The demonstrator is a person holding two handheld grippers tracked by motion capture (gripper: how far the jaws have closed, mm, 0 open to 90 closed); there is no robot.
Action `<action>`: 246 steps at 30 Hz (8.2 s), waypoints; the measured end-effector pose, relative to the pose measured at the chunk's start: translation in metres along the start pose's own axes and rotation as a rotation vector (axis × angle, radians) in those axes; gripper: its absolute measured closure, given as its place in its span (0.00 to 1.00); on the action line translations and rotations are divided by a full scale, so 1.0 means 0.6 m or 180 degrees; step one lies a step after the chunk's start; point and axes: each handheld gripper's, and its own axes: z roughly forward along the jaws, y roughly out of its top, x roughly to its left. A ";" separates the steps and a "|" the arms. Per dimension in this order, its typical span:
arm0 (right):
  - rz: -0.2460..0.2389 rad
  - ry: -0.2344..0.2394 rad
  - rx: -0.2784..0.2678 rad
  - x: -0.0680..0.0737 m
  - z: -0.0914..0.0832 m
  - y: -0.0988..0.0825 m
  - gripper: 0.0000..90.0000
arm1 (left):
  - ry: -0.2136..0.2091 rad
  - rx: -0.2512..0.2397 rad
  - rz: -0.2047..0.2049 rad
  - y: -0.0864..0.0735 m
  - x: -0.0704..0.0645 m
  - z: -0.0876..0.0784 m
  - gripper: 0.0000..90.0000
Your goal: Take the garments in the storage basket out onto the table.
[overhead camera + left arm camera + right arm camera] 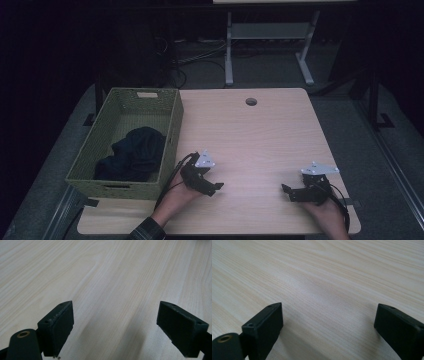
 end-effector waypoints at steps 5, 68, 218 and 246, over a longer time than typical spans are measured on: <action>0.0006 -0.0007 -0.0001 0.000 0.000 0.000 0.09 | -0.0020 -0.0001 -0.0009 0.004 0.002 -0.004 0.15; 0.0031 -0.0018 -0.0003 0.001 0.000 0.000 0.09 | -0.0199 0.0016 0.0071 0.087 0.034 -0.076 0.15; 0.0019 -0.0010 -0.0001 0.000 0.000 0.000 0.09 | 0.0689 0.0954 -0.1150 -0.116 0.258 -0.306 0.44; 0.0020 -0.0012 -0.0002 0.000 0.000 0.000 0.09 | 0.0403 0.0763 -0.1052 -0.095 0.270 -0.347 0.84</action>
